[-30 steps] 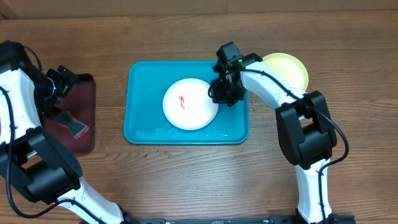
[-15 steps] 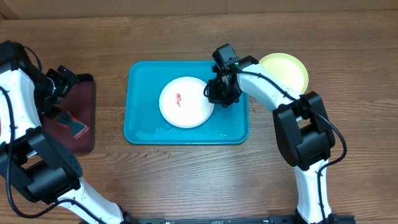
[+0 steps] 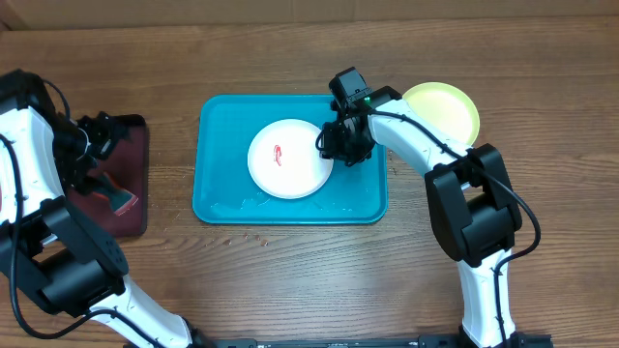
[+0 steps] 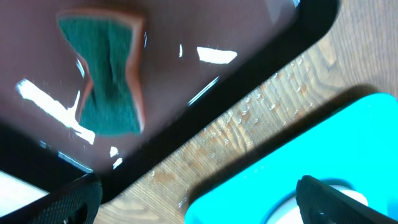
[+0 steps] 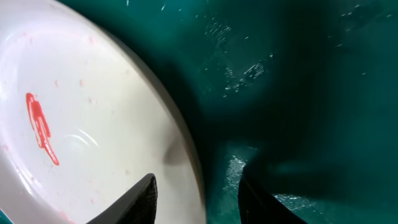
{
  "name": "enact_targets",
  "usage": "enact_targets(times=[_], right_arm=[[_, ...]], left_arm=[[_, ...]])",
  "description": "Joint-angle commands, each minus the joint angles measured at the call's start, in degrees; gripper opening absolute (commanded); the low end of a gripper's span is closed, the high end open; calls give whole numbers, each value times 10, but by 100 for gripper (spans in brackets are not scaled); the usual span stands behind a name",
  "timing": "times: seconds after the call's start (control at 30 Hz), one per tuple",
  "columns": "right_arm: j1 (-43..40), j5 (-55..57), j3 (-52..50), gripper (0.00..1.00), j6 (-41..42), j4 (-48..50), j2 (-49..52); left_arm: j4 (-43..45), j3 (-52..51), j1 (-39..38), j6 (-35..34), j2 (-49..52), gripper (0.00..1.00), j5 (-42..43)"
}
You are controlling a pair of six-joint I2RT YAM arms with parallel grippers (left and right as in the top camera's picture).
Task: Clean dirty plates on tray and stack at the side
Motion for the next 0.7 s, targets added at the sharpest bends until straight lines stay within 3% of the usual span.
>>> enact_targets(times=[0.0, 0.13, 0.27, 0.33, 0.5, 0.67], right_arm=[[17, 23, -19, 44, 1, -4, 14], [27, 24, -19, 45, 1, 7, 14], [28, 24, -19, 46, 1, 13, 14], [28, 25, -19, 46, 1, 12, 14], [28, 25, -19, 46, 1, 7, 14], [28, 25, -19, 47, -1, 10, 14]], left_arm=[[8, 5, -2, -8, -4, 100, 12], [16, -2, -1, -7, -4, 100, -108], [23, -36, 0, -76, -4, 100, -227], [48, -77, 2, -109, -4, 100, -233], [134, -163, 2, -110, -4, 99, -222], [178, -185, 2, -108, -4, 80, -195]])
